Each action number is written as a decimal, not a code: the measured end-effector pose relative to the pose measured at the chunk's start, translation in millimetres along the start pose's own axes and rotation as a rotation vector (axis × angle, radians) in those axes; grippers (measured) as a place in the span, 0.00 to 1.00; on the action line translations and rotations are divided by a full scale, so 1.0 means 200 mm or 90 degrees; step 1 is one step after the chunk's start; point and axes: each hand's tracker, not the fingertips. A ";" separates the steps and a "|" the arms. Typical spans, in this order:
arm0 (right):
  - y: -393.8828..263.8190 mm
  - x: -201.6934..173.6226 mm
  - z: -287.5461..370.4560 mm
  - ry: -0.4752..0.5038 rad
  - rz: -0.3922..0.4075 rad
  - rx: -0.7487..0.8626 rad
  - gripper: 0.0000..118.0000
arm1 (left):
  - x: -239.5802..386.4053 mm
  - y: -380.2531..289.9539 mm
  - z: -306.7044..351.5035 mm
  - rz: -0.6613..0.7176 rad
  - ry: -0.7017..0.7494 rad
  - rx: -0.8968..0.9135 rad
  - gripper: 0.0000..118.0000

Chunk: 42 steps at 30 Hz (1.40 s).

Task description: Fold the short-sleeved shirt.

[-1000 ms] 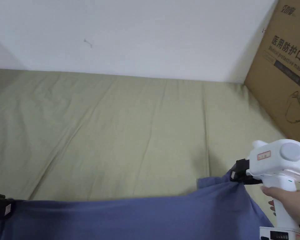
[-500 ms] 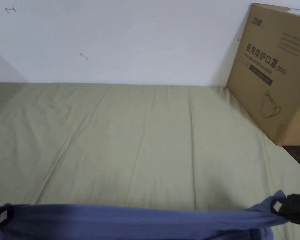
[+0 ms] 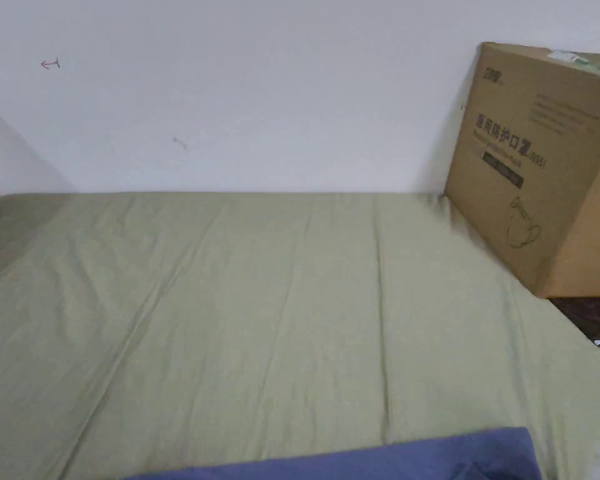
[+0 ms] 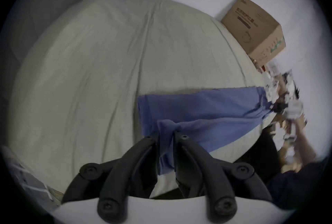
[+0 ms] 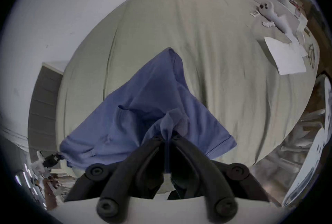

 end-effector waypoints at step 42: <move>-0.09 -0.66 0.27 0.066 0.204 0.202 0.00 | -0.40 -0.05 -0.09 0.291 -0.233 0.070 1.00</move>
